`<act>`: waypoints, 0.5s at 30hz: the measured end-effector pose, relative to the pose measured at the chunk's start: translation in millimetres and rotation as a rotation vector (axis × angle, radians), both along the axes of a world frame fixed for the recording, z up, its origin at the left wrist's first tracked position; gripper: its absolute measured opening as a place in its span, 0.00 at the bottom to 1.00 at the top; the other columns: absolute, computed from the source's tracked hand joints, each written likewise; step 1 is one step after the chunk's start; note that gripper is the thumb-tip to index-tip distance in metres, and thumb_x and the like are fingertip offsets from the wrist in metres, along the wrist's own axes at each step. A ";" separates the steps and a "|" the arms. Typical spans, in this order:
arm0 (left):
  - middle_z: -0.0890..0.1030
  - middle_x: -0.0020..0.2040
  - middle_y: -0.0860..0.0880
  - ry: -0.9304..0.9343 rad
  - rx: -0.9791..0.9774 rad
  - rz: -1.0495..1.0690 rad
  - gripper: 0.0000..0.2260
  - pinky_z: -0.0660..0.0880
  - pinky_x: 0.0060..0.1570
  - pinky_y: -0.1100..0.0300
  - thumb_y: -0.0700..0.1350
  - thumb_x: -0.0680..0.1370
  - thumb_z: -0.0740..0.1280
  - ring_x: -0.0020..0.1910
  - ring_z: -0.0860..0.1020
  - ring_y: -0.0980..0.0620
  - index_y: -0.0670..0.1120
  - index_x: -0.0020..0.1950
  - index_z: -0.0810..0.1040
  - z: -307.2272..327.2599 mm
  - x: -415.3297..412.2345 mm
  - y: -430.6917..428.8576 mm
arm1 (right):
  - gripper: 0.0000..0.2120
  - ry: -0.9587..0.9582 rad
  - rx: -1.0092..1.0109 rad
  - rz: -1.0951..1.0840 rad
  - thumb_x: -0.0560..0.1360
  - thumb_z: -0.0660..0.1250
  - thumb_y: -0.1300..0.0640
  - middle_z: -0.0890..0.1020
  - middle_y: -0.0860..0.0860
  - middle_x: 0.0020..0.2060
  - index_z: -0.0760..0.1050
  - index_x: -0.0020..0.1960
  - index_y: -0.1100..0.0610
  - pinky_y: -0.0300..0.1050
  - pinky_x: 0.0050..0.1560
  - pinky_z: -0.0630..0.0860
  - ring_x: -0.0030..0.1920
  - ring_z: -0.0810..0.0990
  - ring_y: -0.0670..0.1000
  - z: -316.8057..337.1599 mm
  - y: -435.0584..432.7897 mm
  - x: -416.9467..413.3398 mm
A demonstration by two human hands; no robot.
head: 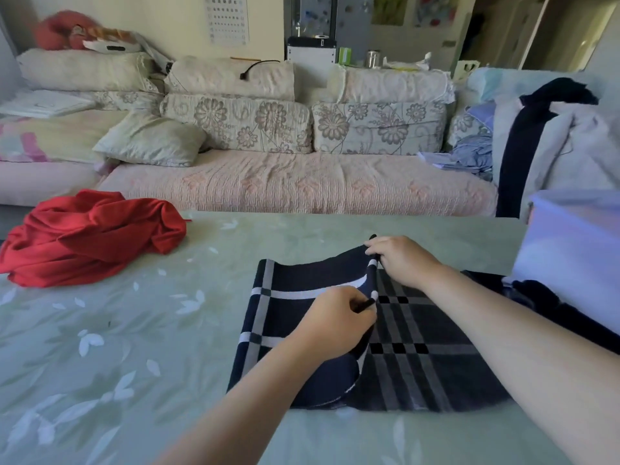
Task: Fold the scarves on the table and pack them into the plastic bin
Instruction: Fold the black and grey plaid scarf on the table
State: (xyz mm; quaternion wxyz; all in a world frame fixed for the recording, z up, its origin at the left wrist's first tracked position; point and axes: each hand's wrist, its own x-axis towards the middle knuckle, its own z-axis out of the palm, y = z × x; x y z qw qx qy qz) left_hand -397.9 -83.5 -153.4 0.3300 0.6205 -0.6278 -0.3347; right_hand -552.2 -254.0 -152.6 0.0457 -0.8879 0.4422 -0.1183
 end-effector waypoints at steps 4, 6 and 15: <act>0.82 0.47 0.54 0.110 0.141 -0.124 0.12 0.78 0.37 0.69 0.53 0.79 0.66 0.44 0.83 0.53 0.49 0.58 0.77 -21.6 -32.1 4.1 | 0.27 0.129 0.097 -0.067 0.77 0.56 0.71 0.65 0.49 0.77 0.72 0.73 0.53 0.46 0.72 0.64 0.75 0.66 0.53 -19.6 2.6 -26.3; 0.80 0.52 0.55 0.155 0.175 -0.149 0.15 0.81 0.47 0.61 0.51 0.80 0.64 0.49 0.82 0.54 0.50 0.65 0.73 -31.6 -33.7 6.8 | 0.35 0.270 0.198 -0.102 0.76 0.54 0.72 0.53 0.44 0.80 0.63 0.78 0.46 0.47 0.66 0.70 0.76 0.64 0.54 -28.9 13.7 -33.1; 0.65 0.76 0.56 -0.782 -0.227 -0.037 0.21 0.55 0.74 0.56 0.54 0.83 0.56 0.76 0.60 0.54 0.56 0.76 0.65 -61.3 56.1 16.2 | 0.24 0.129 0.231 -0.127 0.82 0.54 0.57 0.58 0.51 0.78 0.63 0.77 0.48 0.54 0.72 0.64 0.75 0.63 0.57 -31.9 62.5 -26.8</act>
